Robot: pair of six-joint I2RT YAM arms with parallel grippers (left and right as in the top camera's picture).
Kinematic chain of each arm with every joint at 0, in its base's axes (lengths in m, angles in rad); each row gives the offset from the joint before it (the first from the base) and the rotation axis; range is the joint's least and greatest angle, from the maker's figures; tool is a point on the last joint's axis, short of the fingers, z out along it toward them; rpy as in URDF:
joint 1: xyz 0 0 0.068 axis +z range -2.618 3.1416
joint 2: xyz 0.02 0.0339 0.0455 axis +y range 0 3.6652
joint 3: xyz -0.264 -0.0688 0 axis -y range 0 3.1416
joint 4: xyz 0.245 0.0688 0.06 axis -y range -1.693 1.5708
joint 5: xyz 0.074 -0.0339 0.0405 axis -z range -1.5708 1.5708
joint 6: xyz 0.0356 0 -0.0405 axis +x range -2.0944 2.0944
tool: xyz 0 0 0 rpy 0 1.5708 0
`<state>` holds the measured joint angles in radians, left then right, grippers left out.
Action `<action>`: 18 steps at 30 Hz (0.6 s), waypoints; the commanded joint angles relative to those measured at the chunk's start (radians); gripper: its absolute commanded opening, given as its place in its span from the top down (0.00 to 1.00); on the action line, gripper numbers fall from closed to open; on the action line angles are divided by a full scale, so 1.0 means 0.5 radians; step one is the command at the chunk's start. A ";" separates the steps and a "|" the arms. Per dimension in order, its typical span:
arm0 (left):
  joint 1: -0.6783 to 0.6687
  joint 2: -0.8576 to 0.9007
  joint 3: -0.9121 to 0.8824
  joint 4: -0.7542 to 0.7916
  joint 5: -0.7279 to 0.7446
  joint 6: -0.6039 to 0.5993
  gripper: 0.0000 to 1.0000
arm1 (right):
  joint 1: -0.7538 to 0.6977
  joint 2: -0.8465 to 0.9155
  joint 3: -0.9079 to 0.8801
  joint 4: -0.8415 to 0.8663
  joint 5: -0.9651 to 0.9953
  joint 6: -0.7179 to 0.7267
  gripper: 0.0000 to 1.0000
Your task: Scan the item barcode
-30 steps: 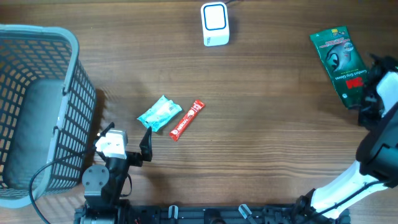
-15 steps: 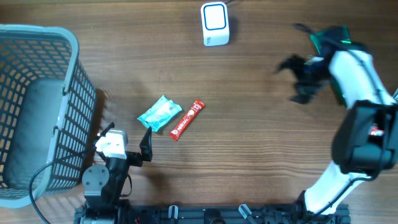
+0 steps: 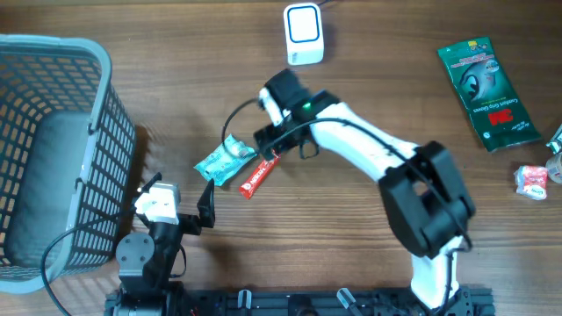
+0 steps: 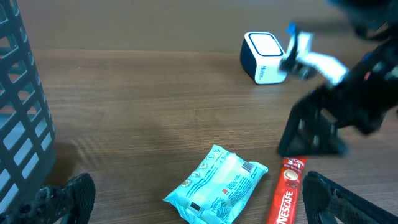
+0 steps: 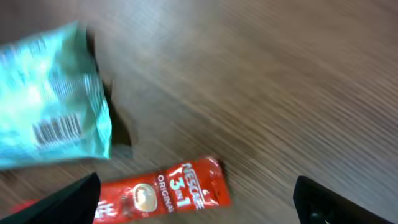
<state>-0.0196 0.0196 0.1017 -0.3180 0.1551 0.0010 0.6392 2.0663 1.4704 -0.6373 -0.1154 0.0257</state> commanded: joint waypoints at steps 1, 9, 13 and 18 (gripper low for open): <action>-0.005 -0.011 -0.008 0.004 0.018 -0.018 0.00 | -0.026 0.115 0.019 0.011 0.042 -0.514 0.00; -0.005 -0.011 -0.008 0.004 0.018 -0.018 0.00 | -0.026 0.180 0.019 -0.214 -0.369 -0.977 0.64; -0.005 -0.011 -0.008 0.004 0.018 -0.018 0.00 | -0.030 0.180 0.021 -0.327 -0.384 -0.844 0.96; -0.005 -0.011 -0.008 0.004 0.018 -0.019 0.00 | -0.108 0.137 0.355 -0.754 0.072 0.945 0.96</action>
<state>-0.0196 0.0196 0.1017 -0.3180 0.1555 0.0013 0.6216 2.1262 1.5368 -0.9051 -0.2153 -0.0814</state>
